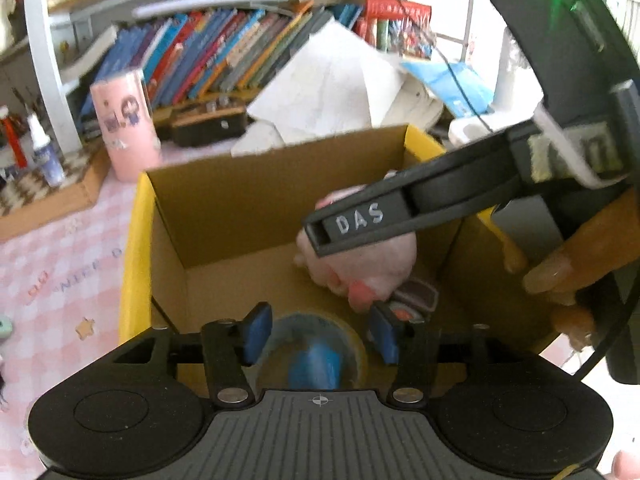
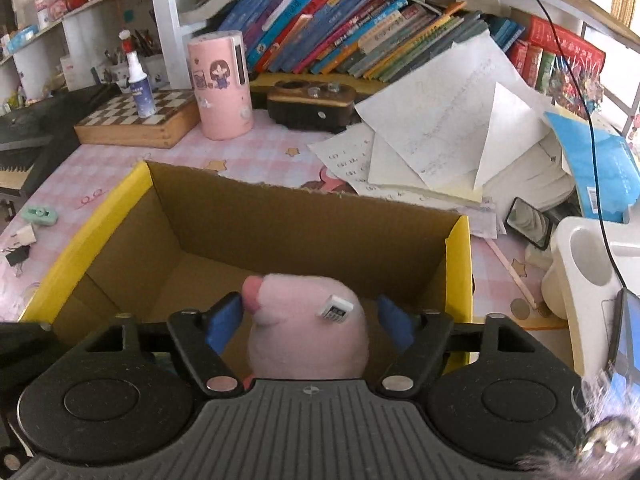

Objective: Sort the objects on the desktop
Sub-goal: 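Lower the blue item with the left tool while the right tool lowers the pig into the box, then withdraw both open tools from the box toward the remaining table items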

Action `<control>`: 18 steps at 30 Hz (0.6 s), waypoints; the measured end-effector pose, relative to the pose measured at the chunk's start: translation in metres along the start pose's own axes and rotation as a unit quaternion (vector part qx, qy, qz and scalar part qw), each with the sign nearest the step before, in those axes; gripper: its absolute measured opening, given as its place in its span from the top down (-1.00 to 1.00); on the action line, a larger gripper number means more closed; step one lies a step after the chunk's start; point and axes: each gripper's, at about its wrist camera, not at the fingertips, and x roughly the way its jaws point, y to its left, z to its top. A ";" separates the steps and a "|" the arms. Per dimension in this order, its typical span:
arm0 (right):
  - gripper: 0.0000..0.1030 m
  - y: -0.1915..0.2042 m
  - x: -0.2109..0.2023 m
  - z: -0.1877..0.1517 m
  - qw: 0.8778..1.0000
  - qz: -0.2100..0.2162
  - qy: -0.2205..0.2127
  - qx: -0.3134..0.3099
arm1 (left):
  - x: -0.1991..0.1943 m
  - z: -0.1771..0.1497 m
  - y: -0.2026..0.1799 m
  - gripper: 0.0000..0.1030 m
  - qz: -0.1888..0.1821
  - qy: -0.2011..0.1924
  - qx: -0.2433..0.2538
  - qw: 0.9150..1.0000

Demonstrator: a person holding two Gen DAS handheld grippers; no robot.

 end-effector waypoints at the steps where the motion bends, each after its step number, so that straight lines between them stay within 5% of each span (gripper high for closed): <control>1: -0.50 0.001 -0.002 0.000 1.000 -0.001 -0.007 -0.002 | -0.003 0.001 -0.001 -0.09 0.002 -0.006 0.004 1.000; 18: -0.60 0.021 -0.084 -0.011 0.987 -0.046 -0.148 0.039 | -0.090 -0.011 0.032 -0.36 0.072 -0.138 -0.005 0.988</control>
